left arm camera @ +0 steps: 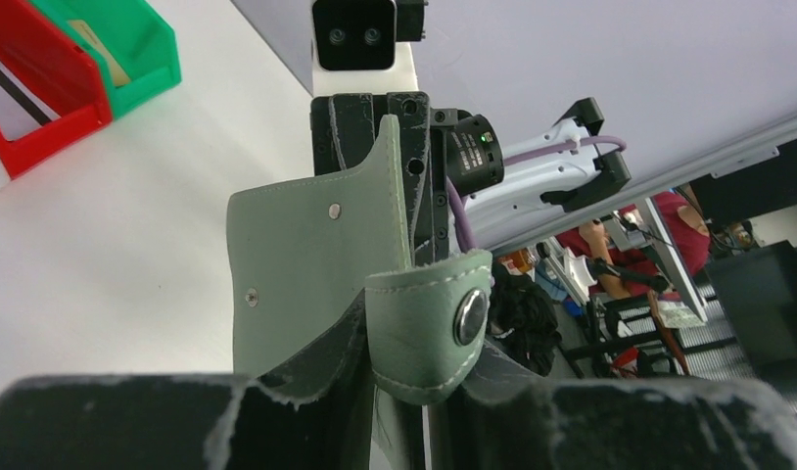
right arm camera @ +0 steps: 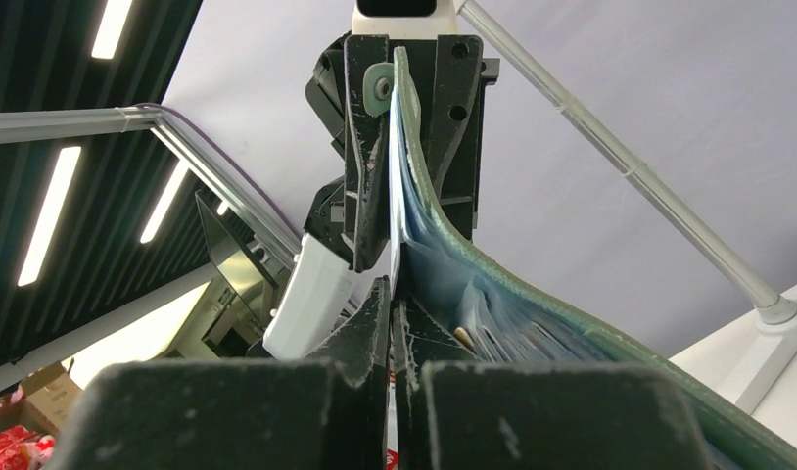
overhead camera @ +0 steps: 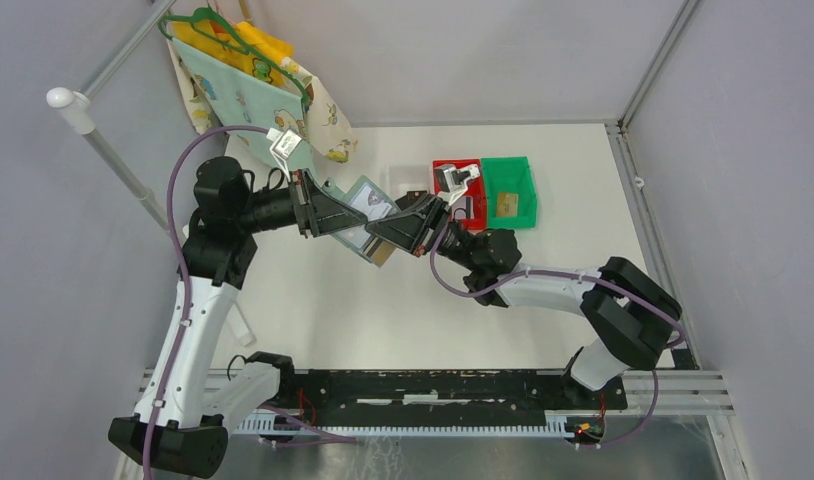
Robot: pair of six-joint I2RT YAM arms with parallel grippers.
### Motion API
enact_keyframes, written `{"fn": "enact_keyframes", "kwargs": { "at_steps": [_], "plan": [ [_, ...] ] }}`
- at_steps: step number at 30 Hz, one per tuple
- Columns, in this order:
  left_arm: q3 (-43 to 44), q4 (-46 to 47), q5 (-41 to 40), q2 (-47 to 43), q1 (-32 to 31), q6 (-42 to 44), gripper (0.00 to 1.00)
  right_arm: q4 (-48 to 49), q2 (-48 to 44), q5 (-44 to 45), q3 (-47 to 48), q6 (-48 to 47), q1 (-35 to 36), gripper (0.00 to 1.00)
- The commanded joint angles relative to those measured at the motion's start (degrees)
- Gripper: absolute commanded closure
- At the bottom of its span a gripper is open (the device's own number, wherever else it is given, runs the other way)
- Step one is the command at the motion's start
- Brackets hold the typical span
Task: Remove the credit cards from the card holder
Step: Remove the credit card from the card holder.
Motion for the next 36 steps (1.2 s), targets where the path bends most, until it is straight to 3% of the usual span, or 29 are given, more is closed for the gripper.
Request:
{"fn": "enact_keyframes", "kwargs": {
  "at_steps": [1, 8, 23, 27, 32, 36],
  "plan": [
    [0.57, 5.44, 5.33, -0.76, -0.32, -4.85, 0.71, 4.32, -3.14, 0.46, -0.34, -0.81, 0.33, 1.00],
    [1.27, 7.00, 6.23, -0.49, -0.24, -6.29, 0.80, 4.23, -3.99, -0.32, -1.80, -1.14, 0.33, 1.00],
    [1.54, 9.93, 5.87, -0.52, -0.26, -9.00, 0.83, 6.23, -5.31, -1.51, -4.02, -0.82, 0.35, 0.98],
    [1.59, 10.18, 5.81, -0.59, -0.26, -8.92, 0.90, 6.82, -5.90, -1.41, -4.67, -0.92, 0.34, 0.88],
    [1.20, 11.07, 6.23, -0.85, -0.22, -9.61, 0.98, 11.85, -4.67, -1.51, -4.39, 1.70, 0.36, 0.60],
    [0.80, 11.68, 6.78, -1.28, -0.26, -9.80, 0.98, 14.95, -3.30, -0.85, -3.22, 3.66, 0.44, 0.59]
  ]
}}
